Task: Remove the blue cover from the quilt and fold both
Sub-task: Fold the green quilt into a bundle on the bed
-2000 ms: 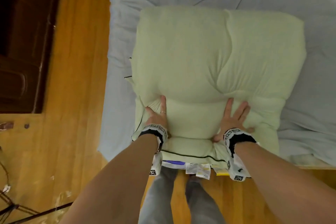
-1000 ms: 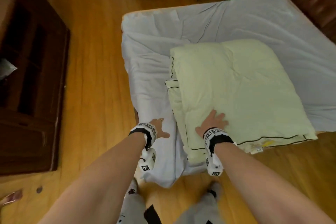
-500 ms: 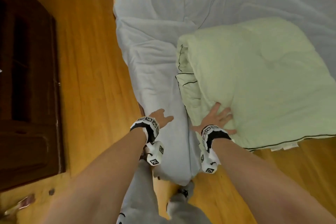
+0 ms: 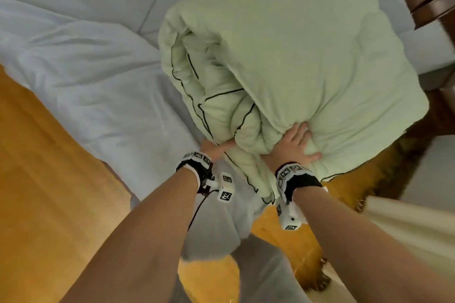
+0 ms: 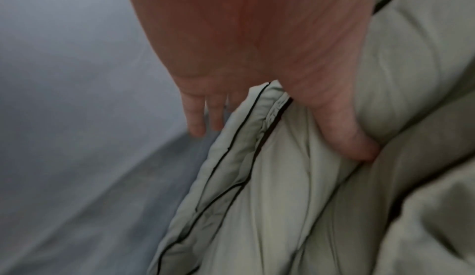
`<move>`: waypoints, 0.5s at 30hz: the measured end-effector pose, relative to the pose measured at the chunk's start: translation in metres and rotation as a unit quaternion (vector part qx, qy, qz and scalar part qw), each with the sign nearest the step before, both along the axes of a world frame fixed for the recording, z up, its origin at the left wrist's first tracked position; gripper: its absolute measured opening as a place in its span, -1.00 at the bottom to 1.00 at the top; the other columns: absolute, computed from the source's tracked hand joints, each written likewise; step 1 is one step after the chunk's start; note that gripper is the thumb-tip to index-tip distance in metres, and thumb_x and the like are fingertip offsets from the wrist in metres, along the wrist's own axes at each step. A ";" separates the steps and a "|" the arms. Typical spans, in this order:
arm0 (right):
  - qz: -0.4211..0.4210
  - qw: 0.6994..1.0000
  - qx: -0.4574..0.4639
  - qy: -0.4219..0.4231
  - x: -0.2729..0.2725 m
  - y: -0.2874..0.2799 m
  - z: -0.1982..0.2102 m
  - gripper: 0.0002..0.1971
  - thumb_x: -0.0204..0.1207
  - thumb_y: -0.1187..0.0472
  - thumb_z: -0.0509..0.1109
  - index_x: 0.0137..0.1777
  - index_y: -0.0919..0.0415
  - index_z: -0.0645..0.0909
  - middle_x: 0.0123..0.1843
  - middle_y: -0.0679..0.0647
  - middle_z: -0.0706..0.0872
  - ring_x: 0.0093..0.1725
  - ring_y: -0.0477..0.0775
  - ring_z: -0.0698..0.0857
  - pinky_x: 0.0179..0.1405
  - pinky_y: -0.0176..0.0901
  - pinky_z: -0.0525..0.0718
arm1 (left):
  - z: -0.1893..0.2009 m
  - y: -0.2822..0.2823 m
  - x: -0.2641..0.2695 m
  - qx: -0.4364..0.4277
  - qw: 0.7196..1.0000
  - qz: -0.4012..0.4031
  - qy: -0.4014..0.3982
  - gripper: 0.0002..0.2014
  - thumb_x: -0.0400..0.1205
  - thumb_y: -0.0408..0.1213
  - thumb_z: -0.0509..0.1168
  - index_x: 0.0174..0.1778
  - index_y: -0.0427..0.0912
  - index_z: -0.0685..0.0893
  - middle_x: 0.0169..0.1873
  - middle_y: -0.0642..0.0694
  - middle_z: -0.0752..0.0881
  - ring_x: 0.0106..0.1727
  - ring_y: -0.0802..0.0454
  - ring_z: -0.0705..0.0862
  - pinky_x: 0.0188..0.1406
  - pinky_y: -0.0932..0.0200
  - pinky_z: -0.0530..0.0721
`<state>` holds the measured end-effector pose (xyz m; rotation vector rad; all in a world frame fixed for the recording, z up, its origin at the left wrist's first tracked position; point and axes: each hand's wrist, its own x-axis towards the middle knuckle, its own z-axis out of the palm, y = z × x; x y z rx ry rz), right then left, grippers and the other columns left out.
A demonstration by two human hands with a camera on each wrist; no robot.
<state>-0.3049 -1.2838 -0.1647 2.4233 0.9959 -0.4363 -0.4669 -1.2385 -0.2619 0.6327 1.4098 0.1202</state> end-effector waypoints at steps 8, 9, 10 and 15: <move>0.014 0.993 0.111 0.027 0.077 0.022 0.031 0.17 0.34 -0.19 0.56 0.67 0.25 -0.17 0.73 0.10 0.02 0.69 0.13 0.14 0.40 0.73 0.19 | -0.009 0.017 0.064 0.003 0.998 0.065 0.008 0.55 -0.17 0.67 0.37 0.66 -0.18 0.09 0.46 -0.27 0.48 0.38 -0.29 0.57 0.31 -0.27 0.60; 0.018 0.992 0.123 0.033 0.087 0.023 0.029 0.15 0.34 -0.17 0.57 0.65 0.24 -0.14 0.72 0.09 0.05 0.68 0.14 0.18 0.39 0.72 0.21 | -0.015 0.013 0.073 -0.007 0.996 0.084 0.003 0.50 -0.09 0.67 0.37 0.69 -0.07 0.01 0.50 -0.16 0.43 0.41 -0.24 0.53 0.32 -0.24 0.60; 0.022 0.990 0.134 0.039 0.097 0.024 0.027 0.12 0.34 -0.16 0.57 0.64 0.23 -0.12 0.71 0.09 0.08 0.67 0.14 0.21 0.39 0.72 0.22 | -0.028 0.010 0.084 -0.016 0.994 0.108 -0.013 0.40 0.01 0.63 0.39 0.69 0.03 0.00 0.50 -0.09 0.42 0.42 -0.20 0.51 0.28 -0.22 0.63; 0.032 0.981 0.183 0.059 0.137 0.025 0.025 0.04 0.35 -0.17 0.54 0.61 0.16 -0.06 0.65 0.06 0.21 0.56 0.16 0.39 0.35 0.69 0.32 | -0.054 0.017 0.138 -0.010 0.981 0.187 -0.046 0.56 -0.16 0.65 0.41 0.69 -0.11 0.03 0.58 -0.21 0.38 0.53 -0.27 0.43 0.48 -0.33 0.43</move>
